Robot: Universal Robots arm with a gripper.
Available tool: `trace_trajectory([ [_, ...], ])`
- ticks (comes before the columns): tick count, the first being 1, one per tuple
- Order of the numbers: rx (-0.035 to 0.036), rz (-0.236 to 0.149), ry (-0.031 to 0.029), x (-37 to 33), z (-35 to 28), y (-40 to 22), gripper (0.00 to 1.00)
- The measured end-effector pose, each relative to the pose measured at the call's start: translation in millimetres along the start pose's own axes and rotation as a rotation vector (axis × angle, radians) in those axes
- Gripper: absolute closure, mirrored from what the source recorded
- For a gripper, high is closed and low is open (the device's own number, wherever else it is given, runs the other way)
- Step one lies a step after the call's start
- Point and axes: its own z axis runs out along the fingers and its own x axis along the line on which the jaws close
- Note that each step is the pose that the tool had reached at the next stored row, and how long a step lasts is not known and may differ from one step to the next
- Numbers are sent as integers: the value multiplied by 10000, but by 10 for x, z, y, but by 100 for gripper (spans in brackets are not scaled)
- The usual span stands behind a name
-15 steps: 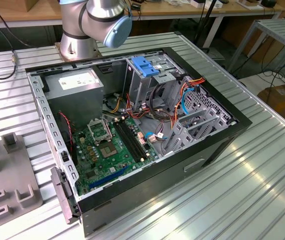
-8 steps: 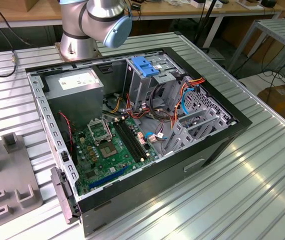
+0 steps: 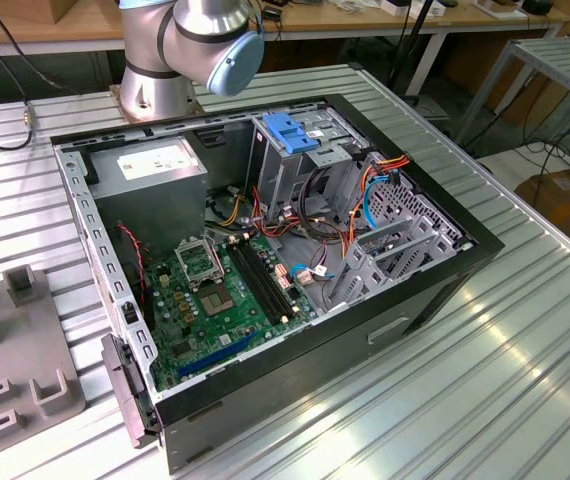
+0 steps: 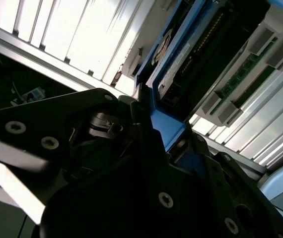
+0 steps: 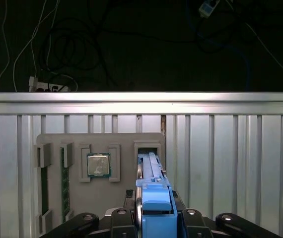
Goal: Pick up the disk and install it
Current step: 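Pick up the disk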
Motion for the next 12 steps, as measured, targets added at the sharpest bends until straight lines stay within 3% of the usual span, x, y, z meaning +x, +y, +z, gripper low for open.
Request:
trace_trajectory([
  [8,-2,0,1,0,-7,-1,63],
  [12,-1,0,-2,2,-50,-4,63],
])
